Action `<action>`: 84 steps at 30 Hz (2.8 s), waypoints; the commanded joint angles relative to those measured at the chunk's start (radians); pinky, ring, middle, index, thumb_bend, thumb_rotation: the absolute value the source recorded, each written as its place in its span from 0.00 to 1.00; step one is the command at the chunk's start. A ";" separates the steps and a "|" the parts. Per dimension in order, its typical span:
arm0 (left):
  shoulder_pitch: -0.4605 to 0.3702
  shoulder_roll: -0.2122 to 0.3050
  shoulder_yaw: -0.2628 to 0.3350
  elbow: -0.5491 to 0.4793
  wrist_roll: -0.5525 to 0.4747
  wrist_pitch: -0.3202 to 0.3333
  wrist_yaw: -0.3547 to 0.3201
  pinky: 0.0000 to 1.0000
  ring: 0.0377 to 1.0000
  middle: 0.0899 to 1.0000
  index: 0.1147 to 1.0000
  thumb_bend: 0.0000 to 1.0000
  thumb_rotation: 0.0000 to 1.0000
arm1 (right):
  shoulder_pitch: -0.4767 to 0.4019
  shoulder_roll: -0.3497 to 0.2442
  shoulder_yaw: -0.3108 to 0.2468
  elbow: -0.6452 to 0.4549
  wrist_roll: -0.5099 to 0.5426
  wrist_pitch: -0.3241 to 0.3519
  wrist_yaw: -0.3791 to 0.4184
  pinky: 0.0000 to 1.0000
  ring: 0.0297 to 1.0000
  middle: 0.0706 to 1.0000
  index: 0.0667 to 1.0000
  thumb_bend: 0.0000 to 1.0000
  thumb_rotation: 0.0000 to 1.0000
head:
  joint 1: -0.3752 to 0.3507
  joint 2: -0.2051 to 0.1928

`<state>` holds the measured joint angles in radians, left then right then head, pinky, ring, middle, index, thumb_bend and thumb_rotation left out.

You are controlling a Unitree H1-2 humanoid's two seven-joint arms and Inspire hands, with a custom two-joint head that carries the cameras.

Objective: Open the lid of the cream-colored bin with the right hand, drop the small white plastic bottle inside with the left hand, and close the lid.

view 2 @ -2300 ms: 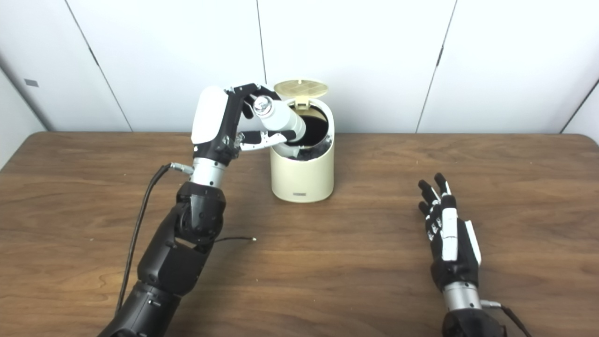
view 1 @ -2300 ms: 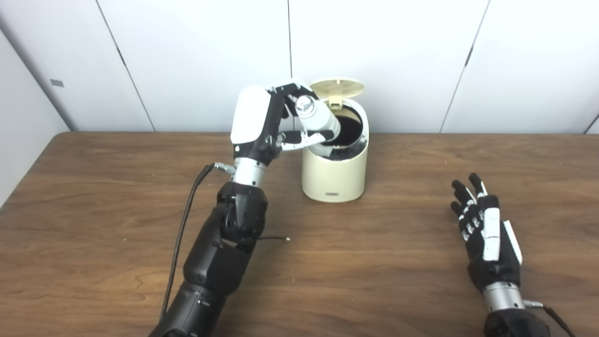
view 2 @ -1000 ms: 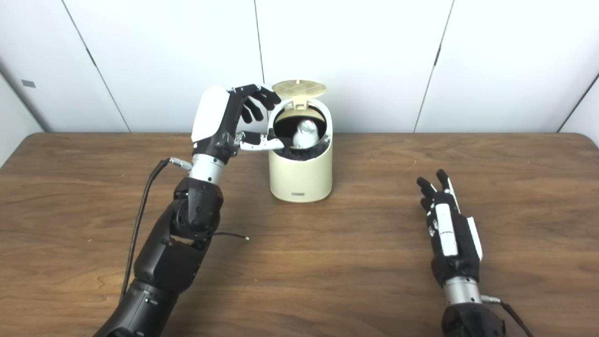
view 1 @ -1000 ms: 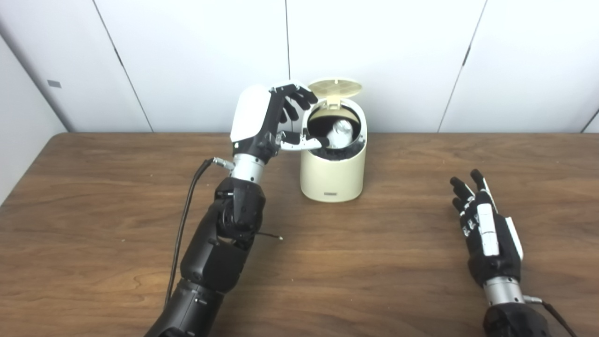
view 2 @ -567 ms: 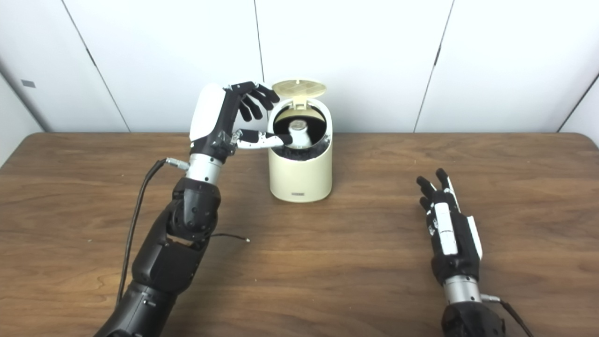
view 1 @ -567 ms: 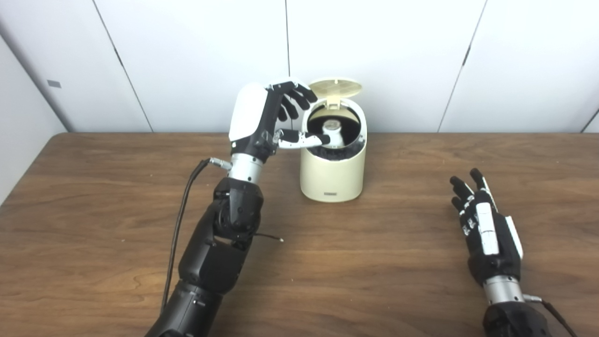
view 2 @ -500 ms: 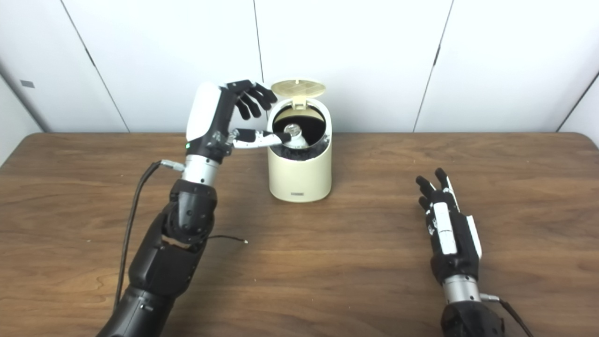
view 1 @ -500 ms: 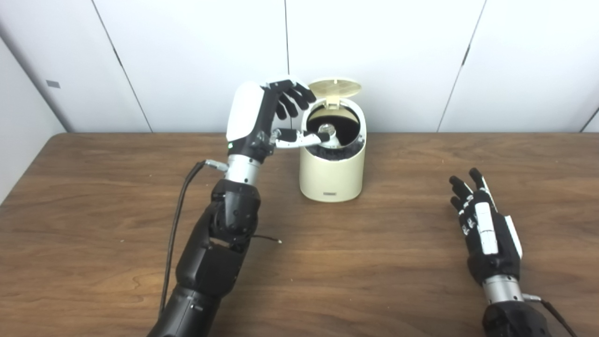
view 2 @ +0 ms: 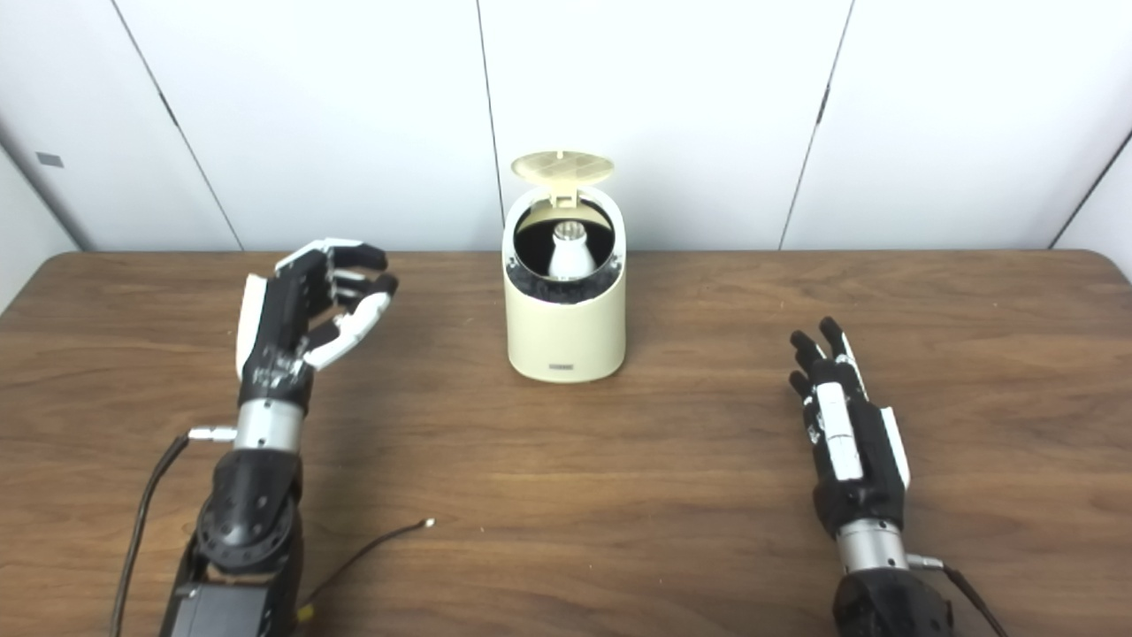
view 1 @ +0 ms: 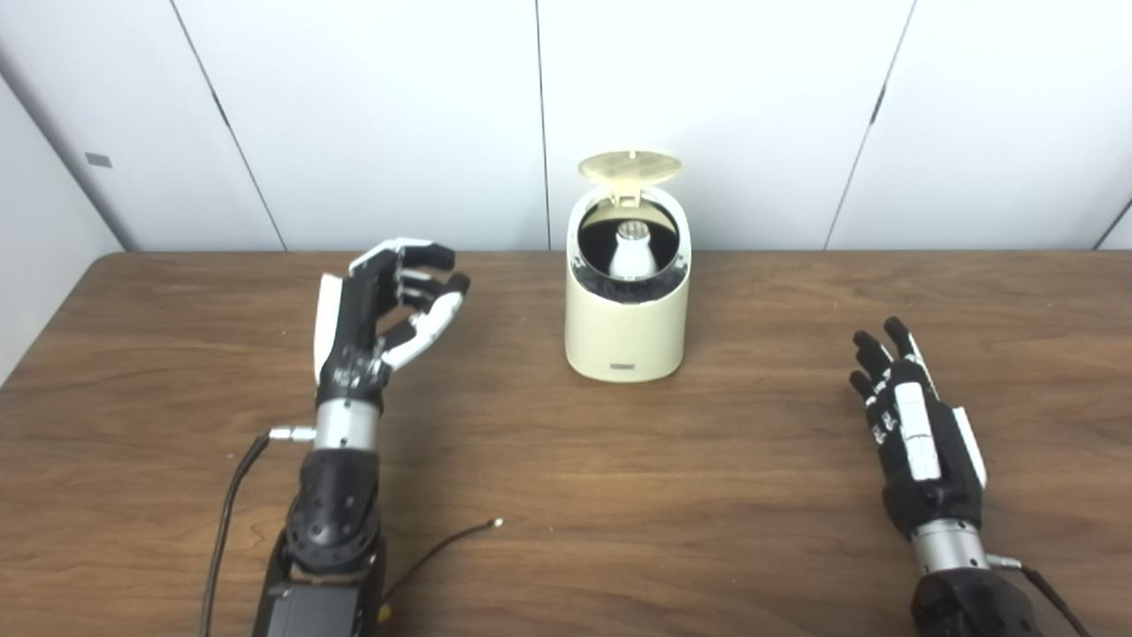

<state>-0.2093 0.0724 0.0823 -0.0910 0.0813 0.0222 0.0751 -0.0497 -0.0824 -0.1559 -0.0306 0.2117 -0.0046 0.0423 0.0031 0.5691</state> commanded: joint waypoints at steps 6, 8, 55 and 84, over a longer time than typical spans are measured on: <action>0.047 0.018 0.015 -0.045 -0.178 0.036 -0.102 0.98 0.97 0.99 1.00 0.68 1.00 | -0.003 -0.034 0.015 -0.039 -0.033 -0.027 0.017 0.97 0.97 0.95 0.97 0.61 0.87 | -0.009 0.010; 0.068 0.015 0.014 -0.038 -0.198 0.027 -0.115 1.00 0.99 1.00 1.00 0.69 1.00 | -0.017 -0.048 0.019 -0.056 -0.044 -0.016 0.017 0.99 0.99 0.97 0.97 0.60 0.90 | -0.008 0.007; 0.147 -0.060 -0.007 0.042 -0.192 0.015 -0.109 1.00 1.00 1.00 1.00 0.67 1.00 | -0.748 -0.147 0.426 0.034 -0.718 0.318 0.131 0.97 1.00 1.00 0.85 0.61 1.00 | -0.008 0.017; 0.144 -0.077 -0.009 0.036 -0.193 0.009 -0.078 0.98 1.00 1.00 1.00 0.69 1.00 | -0.662 -0.167 0.414 -0.042 -0.750 0.313 0.176 1.00 1.00 1.00 0.64 0.63 1.00 | -0.007 0.028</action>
<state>-0.0547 -0.0039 0.0771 -0.0424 -0.1177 0.0215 -0.0060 -0.6737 -0.2365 0.2614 -0.0334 -0.5286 0.3181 0.2170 -0.0031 0.5937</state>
